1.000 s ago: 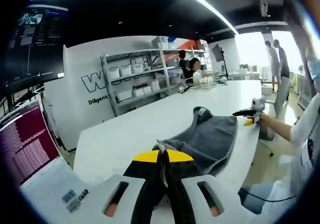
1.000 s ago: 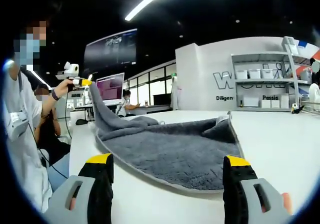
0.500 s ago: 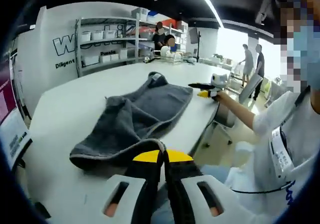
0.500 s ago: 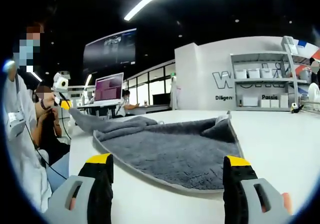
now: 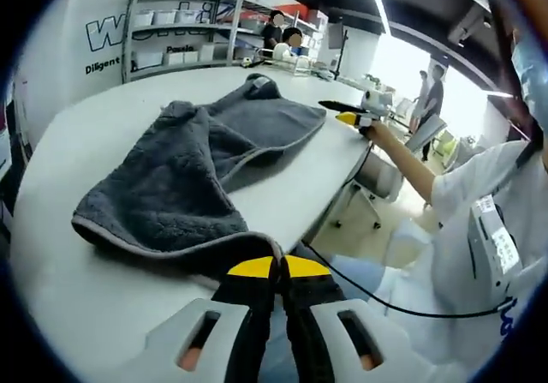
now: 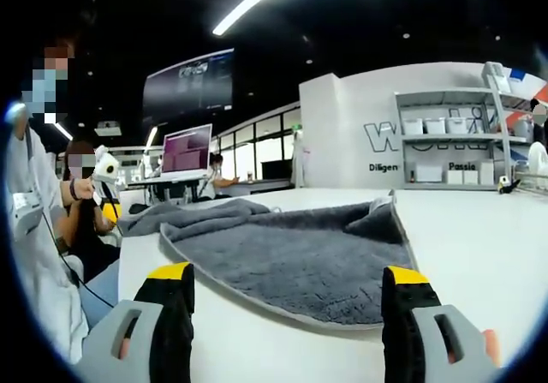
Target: Open the folded towel by lifting each exposed corner and separating the folded layers until the towel lies flat within the target outline without major curled edges
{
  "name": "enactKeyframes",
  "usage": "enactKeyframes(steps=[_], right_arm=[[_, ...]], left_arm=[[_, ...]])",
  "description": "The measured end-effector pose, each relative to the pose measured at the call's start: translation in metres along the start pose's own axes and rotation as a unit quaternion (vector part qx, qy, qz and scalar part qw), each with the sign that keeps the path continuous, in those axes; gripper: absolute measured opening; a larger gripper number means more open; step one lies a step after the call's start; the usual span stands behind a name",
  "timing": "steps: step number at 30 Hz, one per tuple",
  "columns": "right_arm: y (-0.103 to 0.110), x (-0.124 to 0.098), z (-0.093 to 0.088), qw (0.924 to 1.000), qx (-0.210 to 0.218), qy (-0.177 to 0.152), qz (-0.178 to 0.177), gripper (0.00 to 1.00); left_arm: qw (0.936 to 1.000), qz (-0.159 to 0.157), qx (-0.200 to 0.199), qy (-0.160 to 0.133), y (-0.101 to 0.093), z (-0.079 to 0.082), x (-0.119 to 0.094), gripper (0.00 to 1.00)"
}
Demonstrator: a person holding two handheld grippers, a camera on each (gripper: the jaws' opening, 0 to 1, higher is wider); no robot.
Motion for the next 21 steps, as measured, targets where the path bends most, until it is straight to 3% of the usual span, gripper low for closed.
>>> enactKeyframes(steps=[8,14,21], right_arm=[[0.002,0.001,0.000,1.0000,-0.001,0.000,0.003,0.92],[0.002,0.000,0.000,1.0000,-0.001,-0.001,0.003,0.92],[0.003,0.000,-0.001,1.0000,0.000,0.001,0.003,0.92]], left_arm=[[1.0000,-0.005,0.006,0.003,-0.006,0.002,-0.003,0.04],[0.9998,-0.007,0.019,0.007,-0.007,0.005,-0.015,0.15],[0.9992,-0.018,-0.022,-0.029,-0.004,0.013,-0.043,0.25]])
Point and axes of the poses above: the point that each gripper's makers call its tool centre point, and the gripper's own axes: x roughly forward along the fingers, y roughly to its left, z roughly out of its top, the point moved 9 cm from there along -x, roughly backward along the fingers, and after that the axes turned 4 degrees about x, right-handed, at the moved point
